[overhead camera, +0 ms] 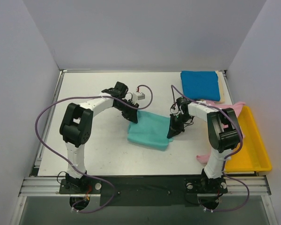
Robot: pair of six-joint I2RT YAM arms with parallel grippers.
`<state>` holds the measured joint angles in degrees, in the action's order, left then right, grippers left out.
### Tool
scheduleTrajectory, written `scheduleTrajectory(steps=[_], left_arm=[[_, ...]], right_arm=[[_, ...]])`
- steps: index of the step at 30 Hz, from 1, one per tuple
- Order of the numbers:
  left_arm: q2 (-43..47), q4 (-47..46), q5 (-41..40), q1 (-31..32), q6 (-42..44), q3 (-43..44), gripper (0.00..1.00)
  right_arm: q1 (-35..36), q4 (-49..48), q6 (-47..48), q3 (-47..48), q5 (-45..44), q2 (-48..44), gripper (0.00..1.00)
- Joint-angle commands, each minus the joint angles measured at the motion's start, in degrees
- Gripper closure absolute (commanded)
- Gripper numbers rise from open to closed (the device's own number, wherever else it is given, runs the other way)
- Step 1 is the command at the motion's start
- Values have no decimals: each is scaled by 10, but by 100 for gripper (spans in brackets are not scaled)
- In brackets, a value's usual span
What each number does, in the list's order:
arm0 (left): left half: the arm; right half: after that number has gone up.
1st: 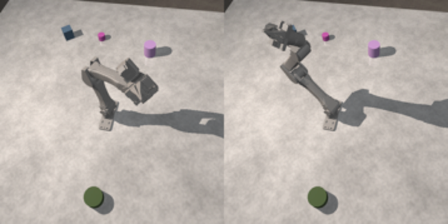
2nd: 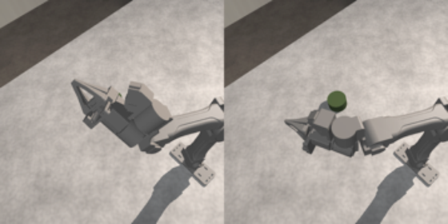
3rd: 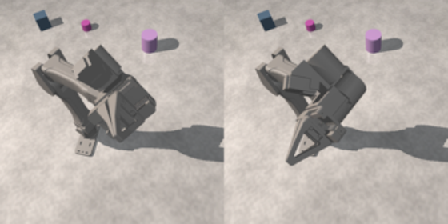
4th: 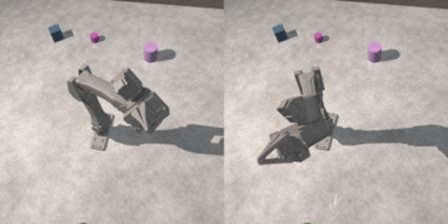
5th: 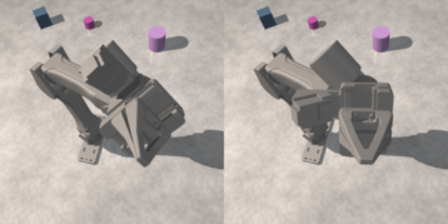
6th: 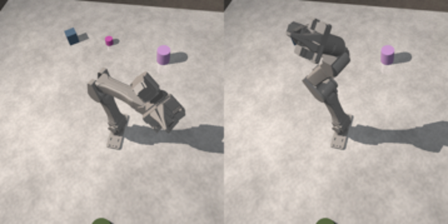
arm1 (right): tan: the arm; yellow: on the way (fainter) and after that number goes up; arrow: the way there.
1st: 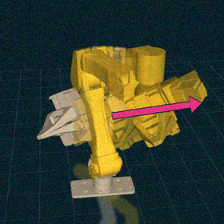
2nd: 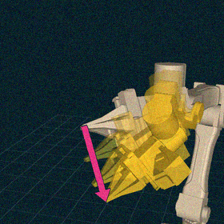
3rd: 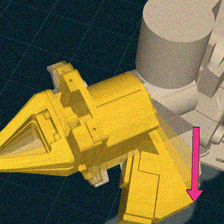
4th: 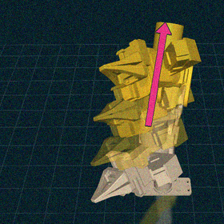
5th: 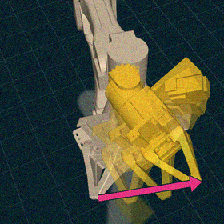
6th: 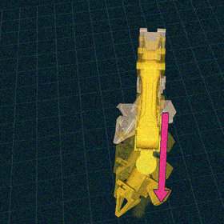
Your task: Fold and stack the t-shirts
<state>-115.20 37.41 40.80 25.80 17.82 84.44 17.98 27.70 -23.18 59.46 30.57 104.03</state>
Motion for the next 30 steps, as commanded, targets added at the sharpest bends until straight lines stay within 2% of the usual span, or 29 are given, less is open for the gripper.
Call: scheduleTrajectory(steps=[1,6,9,13,14,17,21,25,30], left_arm=[[-12,-70,11,1,-58,22,78],[0,-43,11,0,-63,59,77],[28,-11,11,-1,-53,69,76],[69,40,38,12,-39,45,76],[74,45,54,20,-35,16,76],[81,67,66,44,2,-35,76],[76,22,56,62,3,-96,76],[60,1,-20,72,23,-122,76],[52,-26,-79,86,30,-151,75]], right_arm=[[-31,32,47,92,-45,33,100],[-38,90,96,166,-72,29,100],[-32,122,105,173,-70,-28,100],[20,112,95,124,-21,-100,100],[28,98,91,99,25,-105,100],[64,64,61,29,79,-107,100],[54,-1,17,-42,64,-80,100],[36,-15,4,-72,18,-40,100],[-1,-34,-6,-104,15,-69,100]])
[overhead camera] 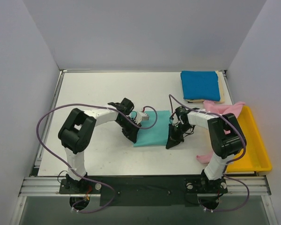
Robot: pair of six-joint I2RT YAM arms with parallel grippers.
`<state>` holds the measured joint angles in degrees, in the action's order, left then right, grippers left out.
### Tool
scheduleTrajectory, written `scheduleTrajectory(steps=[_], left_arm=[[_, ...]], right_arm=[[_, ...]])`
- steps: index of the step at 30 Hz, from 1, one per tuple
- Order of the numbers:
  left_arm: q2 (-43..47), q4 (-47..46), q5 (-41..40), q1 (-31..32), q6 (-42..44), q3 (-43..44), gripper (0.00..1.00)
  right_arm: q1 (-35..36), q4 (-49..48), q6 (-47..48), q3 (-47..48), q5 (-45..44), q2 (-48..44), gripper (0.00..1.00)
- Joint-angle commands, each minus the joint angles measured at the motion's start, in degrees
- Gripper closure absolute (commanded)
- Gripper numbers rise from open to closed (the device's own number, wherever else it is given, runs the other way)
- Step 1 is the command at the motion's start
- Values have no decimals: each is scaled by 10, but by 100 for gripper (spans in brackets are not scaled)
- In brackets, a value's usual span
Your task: Fold and stack the t-shirts
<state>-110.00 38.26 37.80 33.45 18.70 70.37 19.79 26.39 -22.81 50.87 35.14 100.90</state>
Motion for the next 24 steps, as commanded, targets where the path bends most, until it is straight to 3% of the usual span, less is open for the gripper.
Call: scheduleTrajectory(steps=[1,7,8,9,11,12,13,14,16,18,24], left_arm=[[3,-28,-43,9,24,-4,74],[37,68,19,0,51,78,68],[43,73,31,-7,43,96,68],[46,64,52,-23,6,100,66],[63,-4,23,-60,-126,91,56],[65,-40,-7,-86,-177,79,45],[71,-49,-19,-95,-202,74,40],[73,-59,-45,-108,-230,64,33],[80,-82,-58,-108,-260,38,32],[82,-120,-54,-100,-291,7,18],[16,-149,-46,-89,-314,14,16]], right_arm=[[-22,-14,-7,-23,-31,-47,100],[-32,53,21,10,-38,-151,100],[-35,55,16,25,-43,-159,96],[-42,55,13,33,-58,-165,78],[-55,50,-6,56,-83,-157,57],[-56,47,-7,69,-94,-153,54],[-57,42,-9,74,-111,-138,50],[-57,38,-8,83,-117,-129,47],[-62,10,-6,94,-115,-96,43],[-67,0,-7,112,-113,-53,39],[-66,-78,-35,121,-75,30,37]])
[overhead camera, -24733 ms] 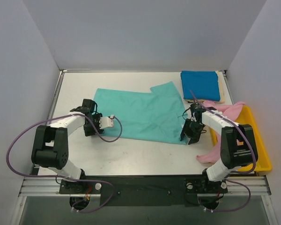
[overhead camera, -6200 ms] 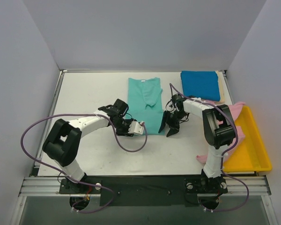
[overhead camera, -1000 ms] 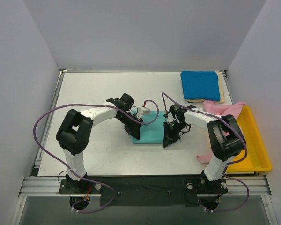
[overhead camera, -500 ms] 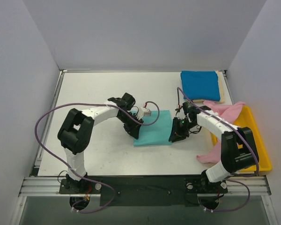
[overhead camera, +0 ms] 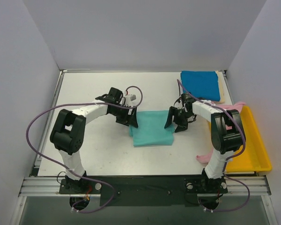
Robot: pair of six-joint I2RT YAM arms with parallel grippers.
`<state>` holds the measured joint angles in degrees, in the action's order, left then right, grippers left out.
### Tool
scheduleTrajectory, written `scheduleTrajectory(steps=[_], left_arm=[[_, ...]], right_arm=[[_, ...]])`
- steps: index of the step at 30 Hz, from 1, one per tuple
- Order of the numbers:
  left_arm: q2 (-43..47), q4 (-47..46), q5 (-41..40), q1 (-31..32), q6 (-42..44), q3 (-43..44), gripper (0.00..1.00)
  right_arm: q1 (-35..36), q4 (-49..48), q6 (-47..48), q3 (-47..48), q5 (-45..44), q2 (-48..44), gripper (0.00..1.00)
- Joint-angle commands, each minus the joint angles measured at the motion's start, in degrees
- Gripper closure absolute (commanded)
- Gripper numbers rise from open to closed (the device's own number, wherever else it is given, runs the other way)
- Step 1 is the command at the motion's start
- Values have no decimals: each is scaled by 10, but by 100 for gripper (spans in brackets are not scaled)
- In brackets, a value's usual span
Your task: Fold and stack the t-shirts
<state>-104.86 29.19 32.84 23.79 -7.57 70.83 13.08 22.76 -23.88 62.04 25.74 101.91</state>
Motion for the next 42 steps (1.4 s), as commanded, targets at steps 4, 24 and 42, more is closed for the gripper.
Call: scheduleTrajectory(steps=[4,24,42], left_arm=[[-85,-43,20,6,-59,32,25],[-128,-102,133,-23,-108,47,100],[-173,-94,138,-40,-117,71,100]], right_arm=[[18,-69,-40,4,52,46,38],[-33,-30,-13,5,74,8,37],[3,-168,-79,21,169,139,84]])
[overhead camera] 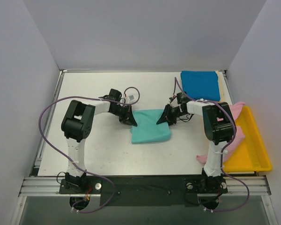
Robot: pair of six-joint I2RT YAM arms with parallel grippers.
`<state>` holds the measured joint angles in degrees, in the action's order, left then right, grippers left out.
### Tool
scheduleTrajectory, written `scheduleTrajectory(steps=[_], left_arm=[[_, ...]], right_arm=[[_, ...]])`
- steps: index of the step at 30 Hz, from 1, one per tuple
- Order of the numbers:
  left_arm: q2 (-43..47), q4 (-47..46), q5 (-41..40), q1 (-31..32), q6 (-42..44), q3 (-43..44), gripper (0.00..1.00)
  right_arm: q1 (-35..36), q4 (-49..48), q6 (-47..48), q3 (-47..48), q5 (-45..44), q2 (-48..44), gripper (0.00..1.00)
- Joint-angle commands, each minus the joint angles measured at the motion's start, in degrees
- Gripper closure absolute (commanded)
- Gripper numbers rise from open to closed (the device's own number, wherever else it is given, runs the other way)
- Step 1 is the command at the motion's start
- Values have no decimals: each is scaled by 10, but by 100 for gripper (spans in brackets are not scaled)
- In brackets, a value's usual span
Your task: Fold and stack the t-shirts
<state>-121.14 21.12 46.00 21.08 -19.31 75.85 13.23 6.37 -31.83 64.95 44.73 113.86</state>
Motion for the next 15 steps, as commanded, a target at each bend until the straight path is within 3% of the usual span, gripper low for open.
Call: scheduleTrajectory(steps=[1,4,9,12,15], left_arm=[[-13,-11,6,-16,1,25,100],[-23,8,-1,-18,18,41,100],[-19,71,-56,-28,62,95,61],[-10,97,-85,-56,81,125,18],[-3,125,-100,-80,106,148,16]], right_arm=[[0,-4,1,-4,-17,19,88],[-3,16,14,20,-14,19,100],[-3,113,64,87,-39,26,100],[-4,189,127,154,-75,33,100],[-9,266,177,230,-118,51,100]])
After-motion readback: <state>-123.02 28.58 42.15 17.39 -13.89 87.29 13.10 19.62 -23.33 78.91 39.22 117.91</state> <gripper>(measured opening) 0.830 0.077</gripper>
